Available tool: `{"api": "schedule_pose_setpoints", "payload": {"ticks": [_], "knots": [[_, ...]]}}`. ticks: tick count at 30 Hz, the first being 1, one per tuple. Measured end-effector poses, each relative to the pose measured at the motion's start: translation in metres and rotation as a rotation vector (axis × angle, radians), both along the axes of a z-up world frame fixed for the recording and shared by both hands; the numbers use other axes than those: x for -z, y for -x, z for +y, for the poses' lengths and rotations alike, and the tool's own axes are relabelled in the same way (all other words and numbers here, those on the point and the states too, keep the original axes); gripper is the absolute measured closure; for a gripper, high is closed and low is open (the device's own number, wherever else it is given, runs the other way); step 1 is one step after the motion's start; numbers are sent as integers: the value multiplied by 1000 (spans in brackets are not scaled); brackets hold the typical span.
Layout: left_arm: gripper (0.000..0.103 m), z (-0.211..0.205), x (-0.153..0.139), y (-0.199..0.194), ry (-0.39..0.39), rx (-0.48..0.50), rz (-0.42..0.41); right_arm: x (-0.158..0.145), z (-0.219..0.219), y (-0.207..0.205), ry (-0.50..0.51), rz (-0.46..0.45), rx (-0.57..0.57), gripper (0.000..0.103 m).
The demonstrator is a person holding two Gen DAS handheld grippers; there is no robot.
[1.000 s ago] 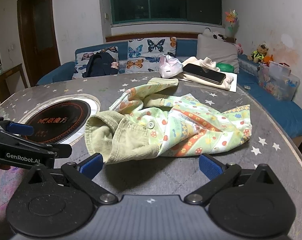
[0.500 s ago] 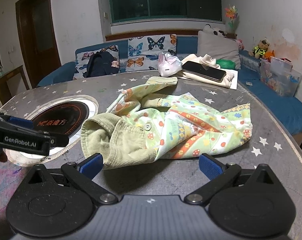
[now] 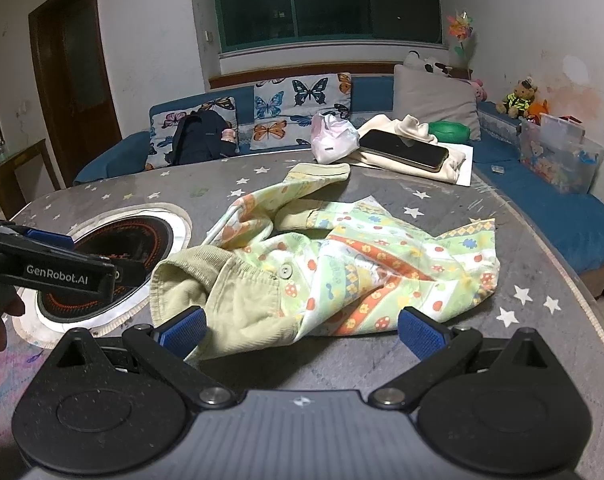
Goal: Fold clothes
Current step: 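Grasp the garment edge with the left gripper while the right gripper grasps another edge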
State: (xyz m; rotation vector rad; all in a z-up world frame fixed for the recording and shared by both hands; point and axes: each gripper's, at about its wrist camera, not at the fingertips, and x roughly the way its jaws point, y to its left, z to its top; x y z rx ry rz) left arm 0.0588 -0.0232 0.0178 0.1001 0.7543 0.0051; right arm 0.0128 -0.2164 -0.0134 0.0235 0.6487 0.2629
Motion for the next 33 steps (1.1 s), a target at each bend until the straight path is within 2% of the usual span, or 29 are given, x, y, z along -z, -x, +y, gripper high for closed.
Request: {"api": "schedule_pose_setpoints", "payload": {"ticks": [5, 13, 19, 25, 28, 33], "knots": [[0, -4, -6, -12, -9, 13, -10, 3, -2, -8, -3, 12, 3, 0], [0, -20, -13, -36, -12, 85, -8, 11, -3, -24, 4, 43, 9, 0], [0, -34, -10, -58, -15, 104, 23, 19, -5, -35, -3, 73, 23, 1], [0, -44, -8, -81, -11, 115, 29, 24, -8, -43, -9, 94, 31, 5], [3, -50, -6, -91, -8, 126, 25, 26, -11, -46, -19, 104, 34, 8], [14, -57, 2, -105, -16, 138, 33, 31, -12, -50, -30, 121, 25, 11]]}}
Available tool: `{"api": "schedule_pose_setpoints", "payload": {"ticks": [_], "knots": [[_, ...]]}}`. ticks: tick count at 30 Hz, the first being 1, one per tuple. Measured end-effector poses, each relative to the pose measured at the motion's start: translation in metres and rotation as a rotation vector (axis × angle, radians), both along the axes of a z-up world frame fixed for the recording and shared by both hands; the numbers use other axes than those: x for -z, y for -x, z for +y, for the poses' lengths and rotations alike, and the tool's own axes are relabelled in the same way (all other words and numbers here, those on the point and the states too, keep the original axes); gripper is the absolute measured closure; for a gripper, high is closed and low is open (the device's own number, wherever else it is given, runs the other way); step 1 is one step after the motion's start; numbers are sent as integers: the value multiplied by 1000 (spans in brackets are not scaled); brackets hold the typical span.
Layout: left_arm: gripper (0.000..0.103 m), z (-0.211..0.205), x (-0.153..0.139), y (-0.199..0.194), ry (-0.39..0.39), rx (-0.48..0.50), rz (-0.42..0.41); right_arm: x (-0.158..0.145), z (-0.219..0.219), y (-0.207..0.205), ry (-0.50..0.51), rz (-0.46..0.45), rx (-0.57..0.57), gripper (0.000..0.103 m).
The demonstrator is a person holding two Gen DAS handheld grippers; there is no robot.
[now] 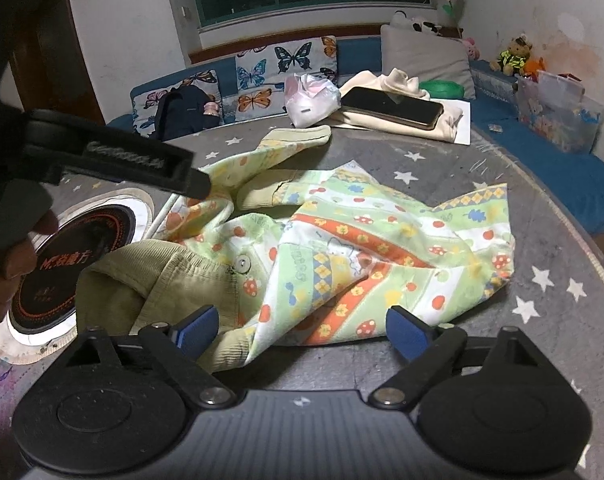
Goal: Fold clothes
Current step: 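Grasp the garment edge with the left gripper while the right gripper grasps another edge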
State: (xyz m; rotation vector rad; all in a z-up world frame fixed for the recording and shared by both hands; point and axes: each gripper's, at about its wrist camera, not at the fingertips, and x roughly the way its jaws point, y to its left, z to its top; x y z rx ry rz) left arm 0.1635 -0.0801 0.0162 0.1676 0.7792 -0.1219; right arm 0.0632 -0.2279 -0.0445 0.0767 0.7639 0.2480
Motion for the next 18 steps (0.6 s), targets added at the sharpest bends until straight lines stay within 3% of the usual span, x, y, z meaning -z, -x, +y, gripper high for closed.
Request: {"api": "schedule_pose_setpoints", "payload": {"ticks": [6, 8, 11, 14, 18], "knots": [[37, 0, 12, -11, 12, 23, 34, 2, -2, -4, -8, 9, -13, 17], [54, 0, 15, -12, 16, 36, 46, 3, -2, -6, -11, 12, -17, 21], [71, 2, 18, -13, 33, 57, 63, 3, -3, -8, -13, 16, -20, 24], [83, 3, 20, -12, 34, 68, 62, 4, -3, -9, -18, 18, -28, 31], [91, 9, 19, -9, 47, 68, 57, 5, -2, -8, -33, 18, -43, 42]]}}
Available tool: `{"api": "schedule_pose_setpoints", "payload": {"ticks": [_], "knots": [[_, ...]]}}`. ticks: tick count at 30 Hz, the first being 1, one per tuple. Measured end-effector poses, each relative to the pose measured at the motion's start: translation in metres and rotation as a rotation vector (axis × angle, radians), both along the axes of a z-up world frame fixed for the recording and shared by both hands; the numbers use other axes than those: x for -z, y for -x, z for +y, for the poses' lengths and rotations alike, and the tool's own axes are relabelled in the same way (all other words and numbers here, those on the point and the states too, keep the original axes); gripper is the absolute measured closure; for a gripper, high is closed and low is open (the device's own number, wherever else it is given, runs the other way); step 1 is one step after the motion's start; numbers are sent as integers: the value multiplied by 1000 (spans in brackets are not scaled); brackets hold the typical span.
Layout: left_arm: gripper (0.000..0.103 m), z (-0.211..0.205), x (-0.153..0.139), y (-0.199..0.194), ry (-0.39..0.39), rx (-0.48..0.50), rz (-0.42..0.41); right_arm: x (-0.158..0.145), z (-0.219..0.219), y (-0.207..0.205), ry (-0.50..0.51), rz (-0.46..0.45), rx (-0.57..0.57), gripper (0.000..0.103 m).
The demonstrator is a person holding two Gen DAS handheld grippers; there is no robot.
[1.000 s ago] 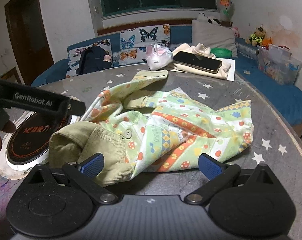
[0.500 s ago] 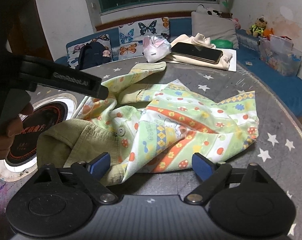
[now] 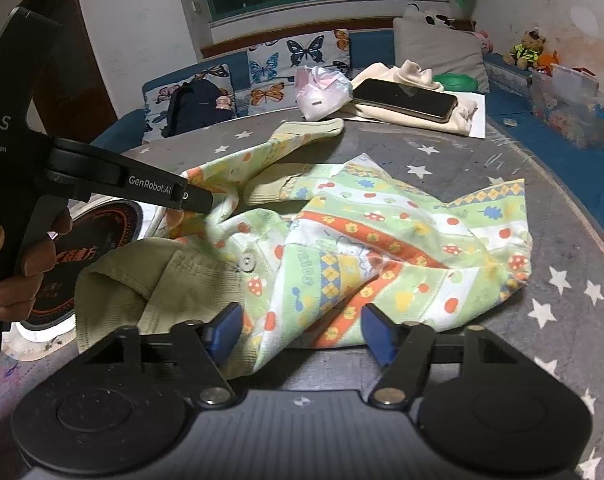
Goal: Fold clothes
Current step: 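Grasp the garment edge with the left gripper while the right gripper grasps another edge, then lift the garment with both grippers and shake it out in the air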
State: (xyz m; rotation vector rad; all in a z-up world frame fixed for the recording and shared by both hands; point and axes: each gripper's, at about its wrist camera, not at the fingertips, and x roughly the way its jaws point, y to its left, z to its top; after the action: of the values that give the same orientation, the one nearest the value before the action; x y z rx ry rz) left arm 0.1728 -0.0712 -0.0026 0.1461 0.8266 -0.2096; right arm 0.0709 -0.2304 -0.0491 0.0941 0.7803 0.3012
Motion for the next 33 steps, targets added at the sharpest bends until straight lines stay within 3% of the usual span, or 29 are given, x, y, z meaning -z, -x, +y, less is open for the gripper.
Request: {"api": "schedule_pose_setpoints", "payload": {"ticks": [5, 10, 13, 22, 28, 33], "knots": [[94, 10, -3, 7, 24, -14, -2, 1, -3, -1, -40, 8, -11, 71], [95, 20, -7, 22, 47, -29, -7, -3, -7, 2, -52, -5, -13, 88], [95, 25, -12, 35, 61, -26, -13, -8, -8, 7, -58, -16, -27, 92], [95, 43, -18, 88, 74, -10, -24, -18, -6, 34, -67, -12, -131, 94], [94, 58, -14, 123, 80, 4, 0, -24, 9, 65, -5, 10, -294, 94], [93, 70, -6, 143, 89, 7, 31, -29, 16, 86, 25, 24, -348, 85]]}}
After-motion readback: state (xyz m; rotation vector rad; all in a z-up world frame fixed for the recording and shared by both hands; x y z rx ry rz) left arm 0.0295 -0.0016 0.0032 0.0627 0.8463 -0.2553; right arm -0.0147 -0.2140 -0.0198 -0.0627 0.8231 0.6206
